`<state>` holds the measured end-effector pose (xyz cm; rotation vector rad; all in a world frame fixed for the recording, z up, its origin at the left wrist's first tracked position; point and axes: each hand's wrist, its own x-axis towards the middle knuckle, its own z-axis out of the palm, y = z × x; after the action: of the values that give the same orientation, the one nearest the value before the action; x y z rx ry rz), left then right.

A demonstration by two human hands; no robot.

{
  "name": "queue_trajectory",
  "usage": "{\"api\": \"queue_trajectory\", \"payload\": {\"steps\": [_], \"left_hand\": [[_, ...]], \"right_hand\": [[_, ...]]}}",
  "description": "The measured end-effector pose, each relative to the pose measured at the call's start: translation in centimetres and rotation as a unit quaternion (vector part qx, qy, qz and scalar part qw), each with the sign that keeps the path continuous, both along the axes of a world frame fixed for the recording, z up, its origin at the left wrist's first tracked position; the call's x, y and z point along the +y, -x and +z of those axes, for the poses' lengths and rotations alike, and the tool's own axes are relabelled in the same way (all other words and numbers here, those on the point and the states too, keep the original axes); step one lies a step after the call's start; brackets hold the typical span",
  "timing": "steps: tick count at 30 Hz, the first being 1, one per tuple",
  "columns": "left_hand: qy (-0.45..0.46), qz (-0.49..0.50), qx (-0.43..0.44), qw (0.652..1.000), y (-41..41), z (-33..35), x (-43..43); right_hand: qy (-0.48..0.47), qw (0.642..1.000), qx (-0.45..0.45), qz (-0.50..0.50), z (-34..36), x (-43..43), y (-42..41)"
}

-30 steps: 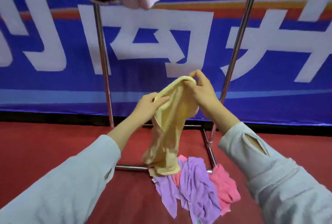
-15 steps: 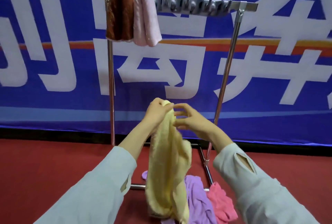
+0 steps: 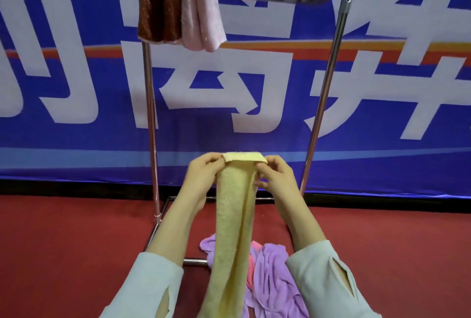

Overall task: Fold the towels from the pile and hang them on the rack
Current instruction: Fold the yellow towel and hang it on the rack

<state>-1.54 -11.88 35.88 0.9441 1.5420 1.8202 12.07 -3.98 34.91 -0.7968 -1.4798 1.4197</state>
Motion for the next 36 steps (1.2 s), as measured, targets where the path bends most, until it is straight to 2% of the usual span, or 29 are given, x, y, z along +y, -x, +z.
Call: {"api": "queue_trajectory", "payload": {"steps": [2, 4, 5, 9, 12, 15, 17, 22, 25, 28, 31, 33, 36], "left_hand": [[-0.008, 0.01, 0.039, 0.999, 0.1, 0.0, 0.3], [-0.012, 0.002, 0.092, 0.996, -0.7, 0.3, 0.4], [-0.01, -0.012, 0.116, 0.993, -1.1, 0.3, 0.4], [0.008, -0.037, 0.196, 0.98, -1.2, -0.6, 0.9], [-0.007, -0.046, 0.169, 0.984, -1.0, -0.9, 1.1], [0.044, -0.142, 0.154, 0.977, -0.9, -2.0, 1.0], [0.095, -0.197, 0.146, 0.965, -0.5, -3.4, 0.8], [0.151, -0.21, 0.125, 0.958, 0.8, -5.5, 0.2], [0.077, -0.163, 0.081, 0.98, 0.0, -4.9, 0.5], [-0.013, -0.088, 0.029, 0.996, -1.0, -3.4, 0.8], [-0.04, -0.075, 0.077, 0.993, -1.5, -2.3, 0.6], [-0.029, -0.081, 0.077, 0.993, -1.6, -2.2, 0.5], [0.021, -0.118, 0.086, 0.989, -1.9, -2.4, 0.6]], "right_hand": [[-0.005, 0.998, -0.064, 0.018, -1.1, 0.4, 0.3], [-0.064, 0.989, -0.133, 0.024, -1.6, 0.3, 0.3], [-0.095, 0.985, -0.144, 0.029, -1.5, 0.1, 0.3], [-0.172, 0.979, -0.095, 0.061, -0.7, 0.3, -0.5], [-0.177, 0.977, -0.101, 0.058, -0.6, 0.7, -1.4], [-0.157, 0.985, -0.069, 0.029, -0.4, 1.0, -1.5], [-0.114, 0.993, -0.016, -0.015, 0.0, 1.3, -1.6], [0.014, 0.993, 0.059, -0.105, 0.1, 2.4, -2.4], [0.021, 0.996, 0.016, -0.082, -0.1, 2.1, -2.1], [-0.021, 0.996, -0.08, 0.033, 0.2, 0.7, -2.2], [-0.091, 0.969, -0.179, 0.145, 0.3, -0.1, -2.4], [-0.092, 0.971, -0.166, 0.148, 0.0, 0.0, -2.5], [-0.028, 0.993, -0.059, 0.094, -0.2, 0.3, -2.3]]}}
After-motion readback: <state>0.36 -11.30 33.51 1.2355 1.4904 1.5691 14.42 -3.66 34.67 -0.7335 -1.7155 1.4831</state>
